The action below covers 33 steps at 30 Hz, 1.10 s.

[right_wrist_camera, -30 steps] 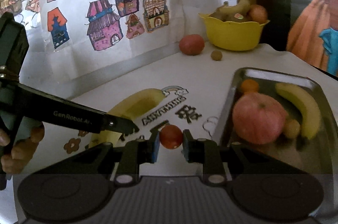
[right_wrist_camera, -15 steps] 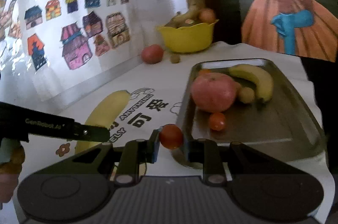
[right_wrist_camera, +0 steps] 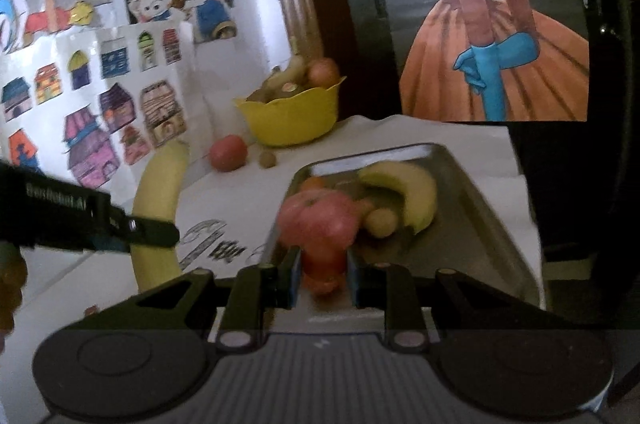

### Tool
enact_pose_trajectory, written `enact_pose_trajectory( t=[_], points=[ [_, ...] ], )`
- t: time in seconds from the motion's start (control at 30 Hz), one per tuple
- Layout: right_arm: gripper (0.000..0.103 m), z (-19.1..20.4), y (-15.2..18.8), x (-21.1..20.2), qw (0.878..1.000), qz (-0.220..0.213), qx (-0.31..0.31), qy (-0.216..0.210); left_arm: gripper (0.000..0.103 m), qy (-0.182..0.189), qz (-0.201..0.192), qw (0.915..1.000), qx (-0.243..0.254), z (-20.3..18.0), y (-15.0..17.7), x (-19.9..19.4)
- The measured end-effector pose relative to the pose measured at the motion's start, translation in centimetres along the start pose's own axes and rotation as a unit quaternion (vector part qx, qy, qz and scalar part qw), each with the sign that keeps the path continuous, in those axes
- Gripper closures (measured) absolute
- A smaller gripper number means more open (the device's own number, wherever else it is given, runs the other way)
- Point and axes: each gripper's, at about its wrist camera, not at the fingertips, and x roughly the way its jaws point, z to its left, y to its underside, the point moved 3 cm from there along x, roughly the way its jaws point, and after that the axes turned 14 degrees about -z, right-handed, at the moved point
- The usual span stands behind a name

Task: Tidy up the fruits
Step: 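Carry the tomato with the right tool while the left tool carries the banana to the tray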

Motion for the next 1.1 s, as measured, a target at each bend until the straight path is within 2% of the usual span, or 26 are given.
enact_pose_trajectory(
  t=[0.23, 0.4, 0.6, 0.8, 0.9, 0.97, 1.1],
  points=[
    [0.076, -3.7, -1.8, 3.4, 1.0, -0.015, 0.003, 0.024, 0.067, 0.009, -0.022, 0.9993, 0.029, -2.7, -4.8, 4.4],
    [0.076, -5.4, -3.0, 5.9, 0.999, -0.029, 0.012, 0.025, 0.067, 0.014, -0.028, 0.9989, 0.035, -4.3, -6.4, 7.8],
    [0.075, -6.5, -2.7, 8.0, 0.999, -0.021, 0.019, 0.02, 0.067, 0.022, 0.0, 0.9988, 0.043, -5.3, -5.7, 12.5],
    [0.066, -6.8, -1.8, 8.5, 0.999, -0.016, 0.022, 0.023, 0.067, 0.019, 0.021, 0.9991, 0.033, -5.1, -5.1, 15.6],
    [0.06, -6.7, -1.7, 8.5, 0.999, -0.016, 0.024, 0.024, 0.067, 0.016, 0.027, 0.9993, 0.021, -4.7, -4.7, 16.5],
    [0.052, -6.6, -1.7, 8.4, 0.999, -0.018, 0.025, 0.024, 0.067, 0.012, 0.03, 0.9993, 0.018, -4.6, -4.4, 17.0],
    [0.047, -6.6, -1.6, 8.5, 0.999, -0.015, 0.025, 0.022, 0.066, 0.003, 0.041, 0.9989, 0.023, -4.7, -3.6, 17.8]
  ],
)
